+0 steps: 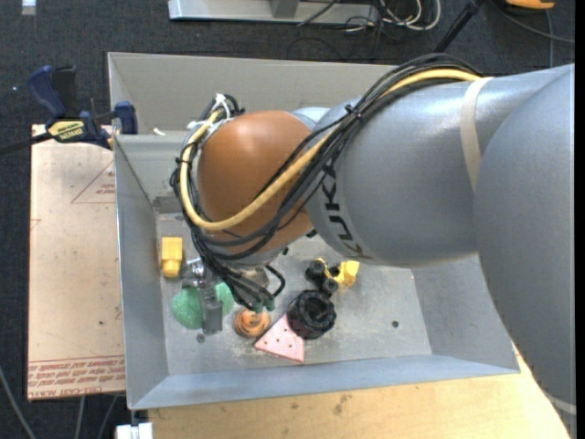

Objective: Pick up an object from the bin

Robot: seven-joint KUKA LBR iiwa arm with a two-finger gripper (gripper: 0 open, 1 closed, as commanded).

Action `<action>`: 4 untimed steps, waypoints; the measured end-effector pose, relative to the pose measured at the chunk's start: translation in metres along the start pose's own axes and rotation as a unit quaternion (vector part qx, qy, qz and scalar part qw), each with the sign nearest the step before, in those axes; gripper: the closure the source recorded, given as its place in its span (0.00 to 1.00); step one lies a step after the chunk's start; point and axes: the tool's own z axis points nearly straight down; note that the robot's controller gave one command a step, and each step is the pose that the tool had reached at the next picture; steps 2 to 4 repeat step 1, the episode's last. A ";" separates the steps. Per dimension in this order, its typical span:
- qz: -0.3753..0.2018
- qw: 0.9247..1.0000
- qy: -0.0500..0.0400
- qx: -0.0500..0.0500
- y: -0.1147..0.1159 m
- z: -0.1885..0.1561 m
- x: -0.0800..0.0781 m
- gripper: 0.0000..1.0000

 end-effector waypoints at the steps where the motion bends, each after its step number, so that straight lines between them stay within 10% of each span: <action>1: 0.000 1.000 0.001 0.000 0.000 -0.001 0.000 1.00; 4: 0.000 1.000 0.001 0.000 0.000 -0.001 0.000 1.00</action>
Offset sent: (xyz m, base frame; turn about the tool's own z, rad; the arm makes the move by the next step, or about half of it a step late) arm -0.0168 -0.0111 0.1096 -0.0787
